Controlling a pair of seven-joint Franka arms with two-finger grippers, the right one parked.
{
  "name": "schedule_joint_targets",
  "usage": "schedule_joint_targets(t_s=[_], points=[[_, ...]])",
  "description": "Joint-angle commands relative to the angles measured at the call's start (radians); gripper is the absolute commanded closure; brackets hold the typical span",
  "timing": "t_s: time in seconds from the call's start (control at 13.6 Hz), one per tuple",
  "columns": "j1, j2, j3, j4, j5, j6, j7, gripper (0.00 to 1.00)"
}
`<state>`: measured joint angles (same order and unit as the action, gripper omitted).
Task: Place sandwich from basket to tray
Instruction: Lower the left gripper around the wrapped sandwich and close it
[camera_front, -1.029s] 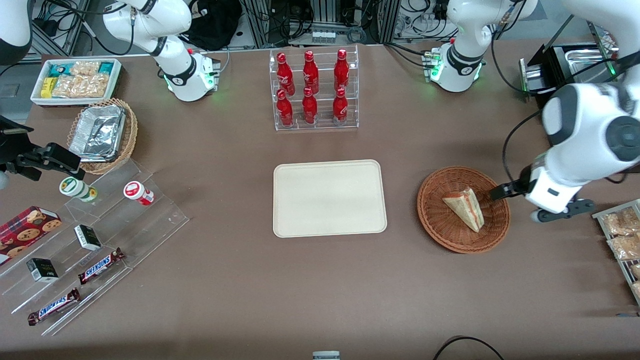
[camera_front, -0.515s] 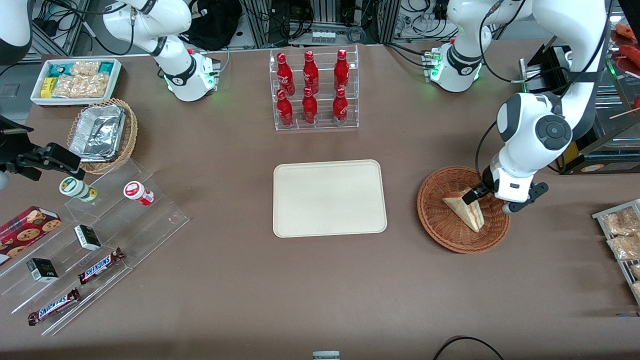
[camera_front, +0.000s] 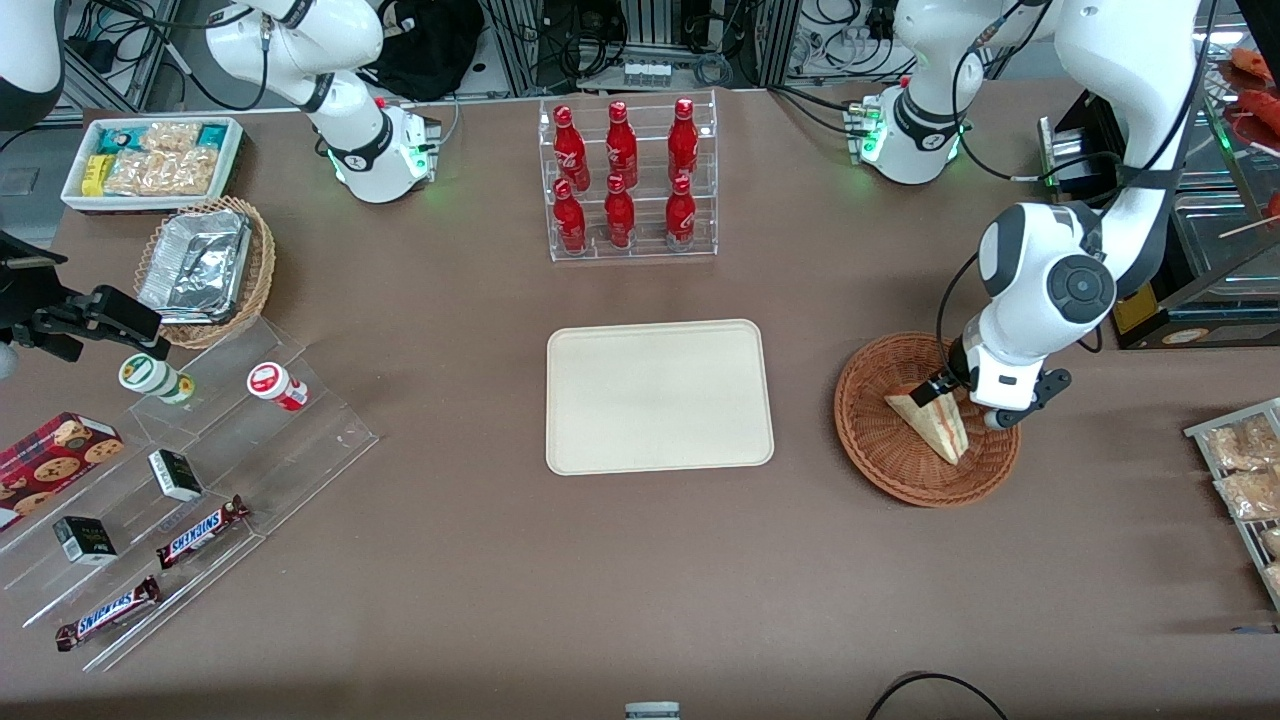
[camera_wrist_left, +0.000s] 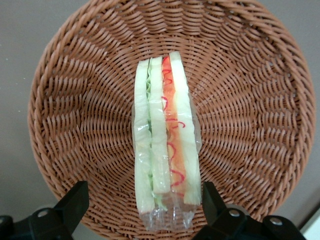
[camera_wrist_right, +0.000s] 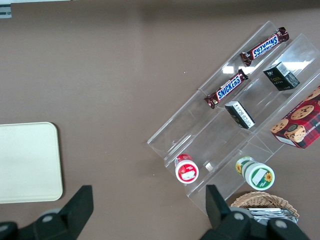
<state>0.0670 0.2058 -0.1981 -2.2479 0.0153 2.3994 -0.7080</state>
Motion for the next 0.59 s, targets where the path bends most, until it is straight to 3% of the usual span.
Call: schedule_joint_targets(t_s=[0.0,0.29,0.51], points=[[-0.006,0.038,-0.001,0.007,0.015,0.052,-0.027,0.22],[-0.006,0.082,-0.001,0.054,0.014,0.053,-0.027,0.83],[-0.004,0.052,-0.007,0.076,0.015,0.034,-0.022,0.91]])
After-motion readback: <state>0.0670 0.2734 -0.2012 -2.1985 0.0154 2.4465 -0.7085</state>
